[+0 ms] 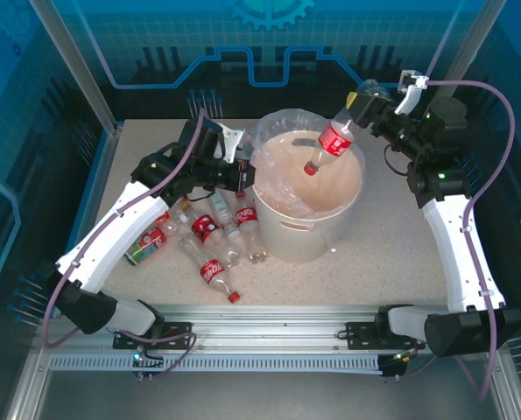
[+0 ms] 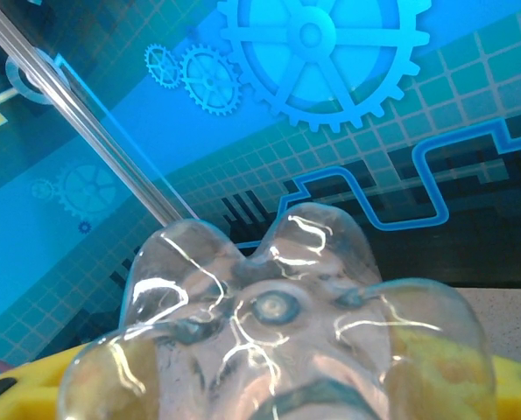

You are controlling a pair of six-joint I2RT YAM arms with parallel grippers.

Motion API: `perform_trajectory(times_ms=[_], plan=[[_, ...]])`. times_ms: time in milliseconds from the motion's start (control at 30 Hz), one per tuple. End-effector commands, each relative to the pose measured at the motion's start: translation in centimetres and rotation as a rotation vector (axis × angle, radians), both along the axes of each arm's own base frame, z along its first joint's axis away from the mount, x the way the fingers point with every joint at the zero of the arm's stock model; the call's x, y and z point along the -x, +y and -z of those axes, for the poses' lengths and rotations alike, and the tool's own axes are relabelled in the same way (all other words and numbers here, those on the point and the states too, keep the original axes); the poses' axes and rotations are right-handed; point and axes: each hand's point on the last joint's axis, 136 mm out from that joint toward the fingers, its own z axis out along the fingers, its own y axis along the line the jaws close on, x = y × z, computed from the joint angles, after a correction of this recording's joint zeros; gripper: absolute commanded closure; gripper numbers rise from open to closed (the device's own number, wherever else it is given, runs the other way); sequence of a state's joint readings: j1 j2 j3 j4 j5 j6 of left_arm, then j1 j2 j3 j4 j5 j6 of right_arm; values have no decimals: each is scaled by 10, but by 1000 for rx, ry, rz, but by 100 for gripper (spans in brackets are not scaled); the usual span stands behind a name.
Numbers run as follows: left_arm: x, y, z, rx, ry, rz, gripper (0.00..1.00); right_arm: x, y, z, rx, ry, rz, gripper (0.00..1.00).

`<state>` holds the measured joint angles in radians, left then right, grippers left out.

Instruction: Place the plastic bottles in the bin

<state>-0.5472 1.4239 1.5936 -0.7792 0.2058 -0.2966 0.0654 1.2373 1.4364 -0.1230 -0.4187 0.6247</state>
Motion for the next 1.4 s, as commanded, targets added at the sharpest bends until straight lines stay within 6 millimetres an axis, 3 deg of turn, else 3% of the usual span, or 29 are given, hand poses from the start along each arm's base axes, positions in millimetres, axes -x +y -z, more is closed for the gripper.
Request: perform_trajectory(times_ms=[0, 367, 600, 900, 1200, 1367], plan=[[5, -4, -15, 54, -14, 6, 100, 4, 12, 7, 55, -6, -34, 43], [28, -9, -52, 217, -33, 43, 100, 1, 49, 60, 285, 45, -87, 43], [45, 7, -51, 276, 2, 15, 100, -7, 56, 98, 344, 114, -90, 43], [52, 35, -14, 350, 110, -93, 100, -11, 62, 131, 432, 156, -98, 42], [40, 39, 39, 361, 199, -159, 100, -6, 74, 172, 517, 202, -144, 40], [33, 36, 64, 363, 238, -172, 100, -6, 75, 185, 548, 228, -158, 27]])
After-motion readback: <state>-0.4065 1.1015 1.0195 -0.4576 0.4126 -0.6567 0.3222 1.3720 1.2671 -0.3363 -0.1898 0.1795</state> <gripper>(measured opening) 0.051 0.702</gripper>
